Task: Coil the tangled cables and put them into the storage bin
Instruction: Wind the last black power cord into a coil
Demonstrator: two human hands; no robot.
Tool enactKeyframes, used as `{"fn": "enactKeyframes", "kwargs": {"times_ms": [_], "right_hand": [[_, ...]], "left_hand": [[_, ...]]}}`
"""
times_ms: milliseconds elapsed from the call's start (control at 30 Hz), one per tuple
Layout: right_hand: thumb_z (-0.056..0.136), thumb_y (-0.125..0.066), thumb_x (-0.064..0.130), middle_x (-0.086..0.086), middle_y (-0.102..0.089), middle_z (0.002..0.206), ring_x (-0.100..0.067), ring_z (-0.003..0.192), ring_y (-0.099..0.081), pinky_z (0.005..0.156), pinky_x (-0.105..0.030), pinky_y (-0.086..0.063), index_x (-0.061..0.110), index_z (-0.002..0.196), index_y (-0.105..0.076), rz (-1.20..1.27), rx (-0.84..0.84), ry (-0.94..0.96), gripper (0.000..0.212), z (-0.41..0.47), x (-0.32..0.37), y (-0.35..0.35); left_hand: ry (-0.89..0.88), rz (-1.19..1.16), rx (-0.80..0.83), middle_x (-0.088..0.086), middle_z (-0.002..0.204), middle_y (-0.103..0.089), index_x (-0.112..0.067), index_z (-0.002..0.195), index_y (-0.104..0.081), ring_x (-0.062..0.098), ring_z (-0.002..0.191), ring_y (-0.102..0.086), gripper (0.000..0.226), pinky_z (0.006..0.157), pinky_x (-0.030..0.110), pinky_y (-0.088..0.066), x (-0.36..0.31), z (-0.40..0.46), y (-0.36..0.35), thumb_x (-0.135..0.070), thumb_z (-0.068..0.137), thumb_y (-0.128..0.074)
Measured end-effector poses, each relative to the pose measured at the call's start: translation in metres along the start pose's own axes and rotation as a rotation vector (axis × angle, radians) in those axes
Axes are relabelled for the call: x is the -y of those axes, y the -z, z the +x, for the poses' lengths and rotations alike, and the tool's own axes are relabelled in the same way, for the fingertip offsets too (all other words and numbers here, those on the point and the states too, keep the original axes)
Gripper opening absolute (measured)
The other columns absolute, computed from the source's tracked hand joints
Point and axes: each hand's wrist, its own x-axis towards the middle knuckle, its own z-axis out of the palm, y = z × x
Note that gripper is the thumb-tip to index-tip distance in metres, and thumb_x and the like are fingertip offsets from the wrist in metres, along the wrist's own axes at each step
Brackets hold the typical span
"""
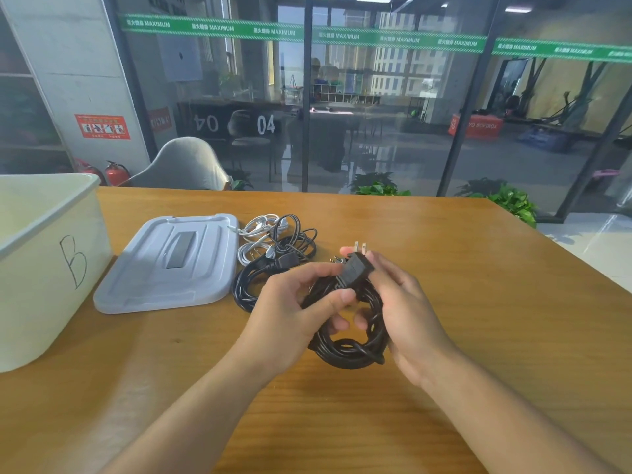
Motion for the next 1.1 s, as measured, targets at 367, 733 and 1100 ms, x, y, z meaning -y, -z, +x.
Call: {"fn": "enactKeyframes", "kwargs": {"times_ms": [367,733,1100], "right_hand": [[0.099,-0.053,0.052,0.006,-0.063,0.09,-0.013,0.069,-0.062,0.064,-0.026,-0.049,0.033,0.13,-0.058,-0.323,0.049,0.204,0.036,0.004,-0.018,0.001],[0.104,-0.049,0.053,0.011,-0.06,0.116,-0.012,0.098,-0.07,0.094,-0.04,-0.056,0.06,0.15,-0.031,-0.573,0.027,0.119,0.05,0.013,-0.037,0.025],[0.108,-0.042,0.05,0.035,-0.023,0.153,0.017,0.14,-0.021,0.117,-0.017,-0.022,0.055,0.16,-0.01,-0.971,0.156,0.161,0.061,-0.018,-0.032,0.031]], "left_hand": [[-0.032,-0.001,-0.153,0.002,0.09,-0.079,-0.023,0.111,-0.067,0.022,0.057,-0.071,0.034,0.054,0.028,-0.057,0.003,0.002,0.001,-0.031,0.081,-0.082],[-0.132,0.546,0.079,-0.015,0.139,-0.048,-0.033,0.147,-0.044,-0.007,0.118,-0.057,0.074,0.098,0.002,-0.036,0.023,-0.005,0.003,-0.039,0.085,-0.084],[-0.151,0.727,0.113,-0.015,0.166,-0.026,-0.027,0.164,-0.022,-0.011,0.149,-0.02,0.11,0.118,0.008,-0.017,0.024,-0.016,0.001,-0.081,0.077,-0.062]]}}
